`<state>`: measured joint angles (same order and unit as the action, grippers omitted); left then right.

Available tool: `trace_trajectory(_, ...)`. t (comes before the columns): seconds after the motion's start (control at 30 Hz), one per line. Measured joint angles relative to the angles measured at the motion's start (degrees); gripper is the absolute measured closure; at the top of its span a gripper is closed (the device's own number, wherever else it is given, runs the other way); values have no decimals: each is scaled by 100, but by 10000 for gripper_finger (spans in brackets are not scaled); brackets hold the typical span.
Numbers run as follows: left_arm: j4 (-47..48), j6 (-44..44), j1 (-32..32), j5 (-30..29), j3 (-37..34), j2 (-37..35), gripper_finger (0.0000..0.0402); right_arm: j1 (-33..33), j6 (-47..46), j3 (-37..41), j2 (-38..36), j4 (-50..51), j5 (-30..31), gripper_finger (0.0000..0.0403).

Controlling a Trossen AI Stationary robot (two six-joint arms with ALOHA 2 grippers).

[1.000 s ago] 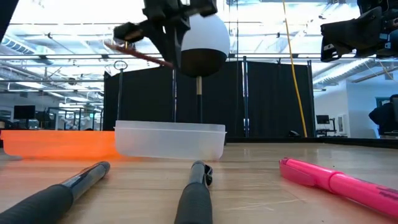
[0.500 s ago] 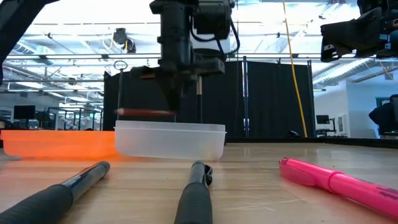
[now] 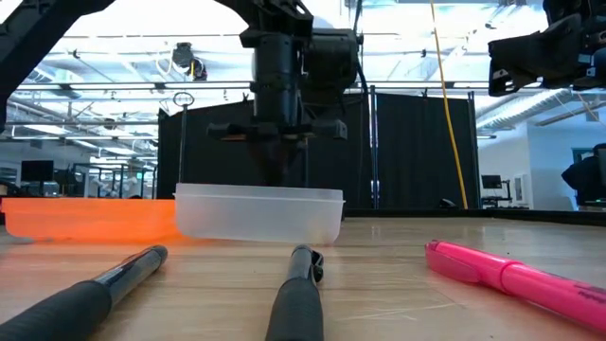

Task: Pick & place school supplies into a supply box
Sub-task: Put the brown pencil into the orange supply box

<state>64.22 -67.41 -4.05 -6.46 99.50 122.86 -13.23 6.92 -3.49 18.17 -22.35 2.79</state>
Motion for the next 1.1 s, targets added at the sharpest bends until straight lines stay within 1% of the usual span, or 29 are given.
trace_trajectory(0.1, -104, 4, 17, 0, 0, -12, 384, 0, 0, 0, -2, -11, -2, 403)
trace_trajectory(0.3, -86, -51, 53, -6, 0, -10, 381, 0, 0, 0, -2, -11, -2, 403)
trace_trajectory(0.43, -51, -132, 80, -155, 0, -10, 384, 0, -1, 0, -2, -11, -3, 403)
trace_trajectory(0.57, -50, -130, 105, -162, -2, -10, 384, 0, -1, 0, -2, -11, -4, 403)
trace_trajectory(0.7, 67, -152, 157, -249, 0, -10, 372, 1, -22, 0, -2, -11, -4, 403)
trace_trajectory(0.83, 242, -175, 156, -282, -2, -10, 368, 0, -24, 0, -2, -11, -6, 403)
trace_trajectory(1.1, 231, 137, 168, -144, -2, -10, 366, 0, -122, -2, -2, 24, -9, 403)
